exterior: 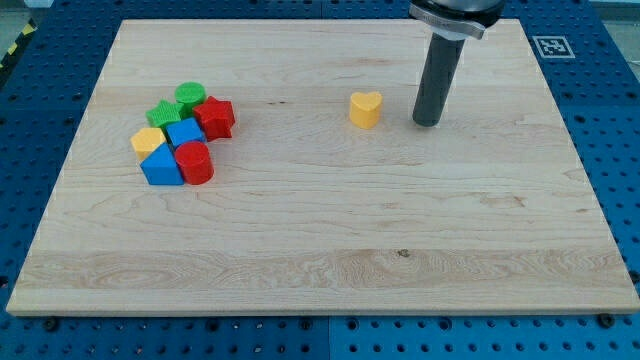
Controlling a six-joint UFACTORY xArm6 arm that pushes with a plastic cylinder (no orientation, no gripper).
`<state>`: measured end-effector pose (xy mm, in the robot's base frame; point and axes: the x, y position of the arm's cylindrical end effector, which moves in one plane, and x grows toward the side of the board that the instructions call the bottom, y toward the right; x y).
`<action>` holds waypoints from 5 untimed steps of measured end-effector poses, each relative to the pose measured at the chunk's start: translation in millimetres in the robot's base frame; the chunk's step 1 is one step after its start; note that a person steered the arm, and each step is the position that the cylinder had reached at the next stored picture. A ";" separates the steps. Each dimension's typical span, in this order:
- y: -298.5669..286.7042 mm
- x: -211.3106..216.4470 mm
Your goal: Push the yellow heart a bit left
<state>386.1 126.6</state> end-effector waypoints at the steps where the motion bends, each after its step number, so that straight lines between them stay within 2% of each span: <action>1: -7.9 -16.9; 4: -79.7 -17.0; 5: -79.6 -18.0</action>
